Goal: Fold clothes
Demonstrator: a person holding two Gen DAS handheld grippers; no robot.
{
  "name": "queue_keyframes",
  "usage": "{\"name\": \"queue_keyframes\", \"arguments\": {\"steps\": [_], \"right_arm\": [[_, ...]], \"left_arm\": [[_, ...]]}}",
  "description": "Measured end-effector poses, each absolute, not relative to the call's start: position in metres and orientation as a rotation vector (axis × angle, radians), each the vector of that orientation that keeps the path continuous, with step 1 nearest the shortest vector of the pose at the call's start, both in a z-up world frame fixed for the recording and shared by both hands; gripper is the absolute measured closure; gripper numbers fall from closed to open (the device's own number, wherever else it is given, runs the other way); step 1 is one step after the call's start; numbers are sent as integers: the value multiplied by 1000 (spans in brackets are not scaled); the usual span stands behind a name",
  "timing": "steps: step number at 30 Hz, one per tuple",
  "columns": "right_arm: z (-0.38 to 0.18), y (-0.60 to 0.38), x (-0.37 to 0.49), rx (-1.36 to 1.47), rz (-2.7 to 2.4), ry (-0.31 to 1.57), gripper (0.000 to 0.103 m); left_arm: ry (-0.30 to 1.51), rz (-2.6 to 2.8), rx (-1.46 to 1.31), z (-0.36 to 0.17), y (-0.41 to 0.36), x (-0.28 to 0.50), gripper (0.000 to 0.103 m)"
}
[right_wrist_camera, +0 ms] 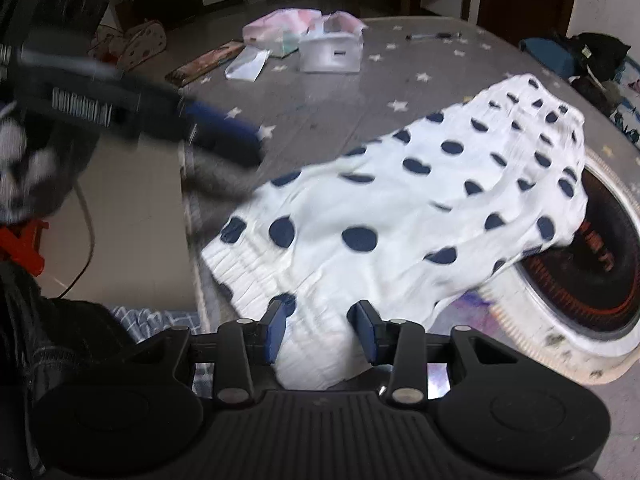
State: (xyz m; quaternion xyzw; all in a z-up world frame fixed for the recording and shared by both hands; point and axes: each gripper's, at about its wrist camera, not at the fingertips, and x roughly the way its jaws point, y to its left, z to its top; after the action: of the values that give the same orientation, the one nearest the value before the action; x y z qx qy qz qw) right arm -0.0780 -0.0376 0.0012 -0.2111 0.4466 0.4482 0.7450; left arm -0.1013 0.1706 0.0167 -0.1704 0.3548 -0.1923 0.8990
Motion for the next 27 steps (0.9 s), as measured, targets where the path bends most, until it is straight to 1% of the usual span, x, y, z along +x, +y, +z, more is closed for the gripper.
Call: {"name": "queue_keyframes", "arguments": {"steps": [5,7,11,14,17,21,23,27], "right_arm": [[1,-43,-79,-436,979,996,62],[1,-45,-79,-433,978,999,62],[2,-50,-82,-418,968,1009,62],[2,-54,-83,-406,962,1019,62],[4,-57,-81,-386,964,1024,62],[16,-62,-70,-300,972,1007,63],[20,-61,-63,-302,944,967,63],[17,-58,-41,-264,901,934,63]], "left_arm": [[723,-450,-328,13,154,-60,72],[746,-467,-337,4,151,-41,72],[799,-447,-300,-17,150,-19,76],[829,-418,-278,-31,157,-13,77],[848,-407,-279,-41,166,-14,82],[836,-418,-292,-41,169,-16,81],[834,-418,-288,-39,168,-15,81],[819,-427,-264,-33,163,-14,81]]}}
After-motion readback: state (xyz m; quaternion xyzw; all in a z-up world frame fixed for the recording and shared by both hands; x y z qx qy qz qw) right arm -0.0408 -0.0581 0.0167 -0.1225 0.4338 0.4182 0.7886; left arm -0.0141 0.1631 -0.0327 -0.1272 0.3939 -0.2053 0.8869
